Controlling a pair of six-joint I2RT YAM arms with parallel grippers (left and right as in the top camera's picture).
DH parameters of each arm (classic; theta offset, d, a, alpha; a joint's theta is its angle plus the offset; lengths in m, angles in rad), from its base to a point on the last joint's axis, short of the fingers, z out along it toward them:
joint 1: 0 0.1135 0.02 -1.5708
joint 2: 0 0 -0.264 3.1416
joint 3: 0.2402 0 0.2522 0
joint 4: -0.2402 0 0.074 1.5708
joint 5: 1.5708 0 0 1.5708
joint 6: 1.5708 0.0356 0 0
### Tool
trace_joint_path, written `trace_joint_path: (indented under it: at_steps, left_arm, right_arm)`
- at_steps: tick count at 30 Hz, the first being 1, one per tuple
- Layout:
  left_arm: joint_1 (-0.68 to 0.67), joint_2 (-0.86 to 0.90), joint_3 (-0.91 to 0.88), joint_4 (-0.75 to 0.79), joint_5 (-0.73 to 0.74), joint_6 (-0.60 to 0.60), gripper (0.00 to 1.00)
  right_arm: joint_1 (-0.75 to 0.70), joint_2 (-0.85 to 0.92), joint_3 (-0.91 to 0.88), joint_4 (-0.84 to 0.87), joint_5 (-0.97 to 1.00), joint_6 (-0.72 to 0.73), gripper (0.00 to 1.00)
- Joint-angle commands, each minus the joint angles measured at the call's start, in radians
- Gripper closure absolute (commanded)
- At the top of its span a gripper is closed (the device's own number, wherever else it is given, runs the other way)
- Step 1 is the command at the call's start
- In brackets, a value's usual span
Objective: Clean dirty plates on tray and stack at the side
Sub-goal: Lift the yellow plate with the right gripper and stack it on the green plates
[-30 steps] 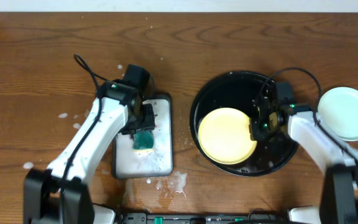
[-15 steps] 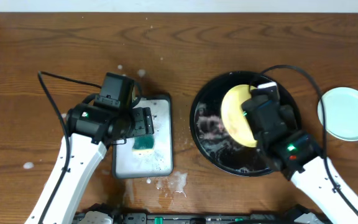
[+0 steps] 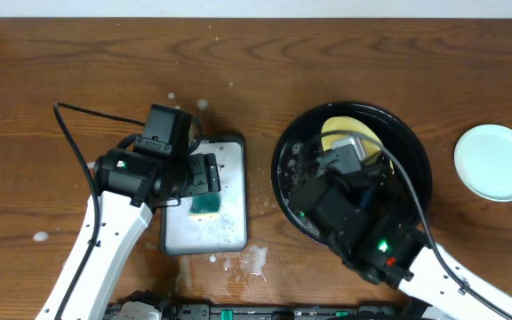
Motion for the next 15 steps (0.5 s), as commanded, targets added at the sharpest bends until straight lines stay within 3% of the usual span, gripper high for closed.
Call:
trace_joint_path:
  at_steps: [1, 15]
  left_arm:
    - [0.002, 0.0, 0.01, -0.005, -0.002, 0.007, 0.17]
    - [0.002, 0.0, 0.01, -0.005, -0.002, 0.007, 0.17]
  right_arm:
    - [0.05, -0.008, 0.006, 0.003, 0.144, -0.016, 0.99]
    - [0.095, -0.008, 0.006, 0.006, 0.153, -0.042, 0.99]
